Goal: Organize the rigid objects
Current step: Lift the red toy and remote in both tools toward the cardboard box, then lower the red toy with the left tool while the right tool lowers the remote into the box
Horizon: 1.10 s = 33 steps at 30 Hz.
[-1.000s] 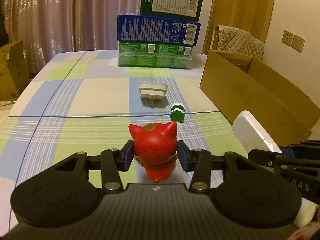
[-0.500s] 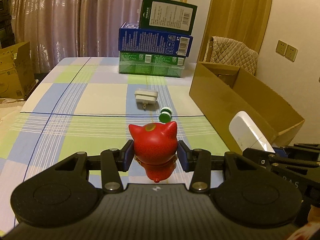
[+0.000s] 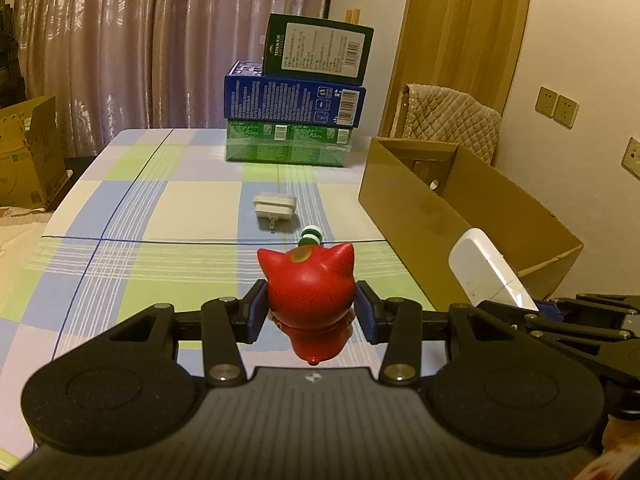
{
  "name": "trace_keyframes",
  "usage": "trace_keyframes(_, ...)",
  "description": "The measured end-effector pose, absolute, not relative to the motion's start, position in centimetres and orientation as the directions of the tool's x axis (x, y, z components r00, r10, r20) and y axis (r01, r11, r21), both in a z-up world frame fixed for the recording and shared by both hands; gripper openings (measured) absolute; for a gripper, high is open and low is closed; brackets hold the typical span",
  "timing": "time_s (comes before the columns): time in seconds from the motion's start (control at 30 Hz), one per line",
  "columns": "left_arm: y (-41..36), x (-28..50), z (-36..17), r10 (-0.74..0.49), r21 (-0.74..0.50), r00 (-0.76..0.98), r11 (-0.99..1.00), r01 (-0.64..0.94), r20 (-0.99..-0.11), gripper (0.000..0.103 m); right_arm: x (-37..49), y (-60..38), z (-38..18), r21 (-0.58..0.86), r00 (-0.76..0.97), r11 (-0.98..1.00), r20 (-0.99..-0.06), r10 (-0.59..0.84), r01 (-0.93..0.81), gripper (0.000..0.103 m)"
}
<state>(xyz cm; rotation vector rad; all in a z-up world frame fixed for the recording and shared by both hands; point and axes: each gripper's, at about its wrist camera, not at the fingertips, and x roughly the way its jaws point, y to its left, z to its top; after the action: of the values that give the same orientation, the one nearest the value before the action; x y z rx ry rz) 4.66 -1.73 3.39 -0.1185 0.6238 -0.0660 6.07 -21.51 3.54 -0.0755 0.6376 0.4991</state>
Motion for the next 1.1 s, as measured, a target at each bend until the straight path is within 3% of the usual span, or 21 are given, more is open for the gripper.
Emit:
trace_keyframes(0.53,-6.6,6.1,6.4,-0.211,-0.153,0.812,0.977,0.152,-0.544,0.040,6.6,-25.9,6.5,0.106,0.745,0.912,-0.543,0.387,-0.397,0.012)
trace_keyframes(1.1,-15.6,12.6,9.0,-0.364,-0.157,0.778,0.930,0.331,-0.512,0.040,13.2,-33.9,8.7,0.054,0.816,0.959,-0.515,0.265,-0.277,0.012)
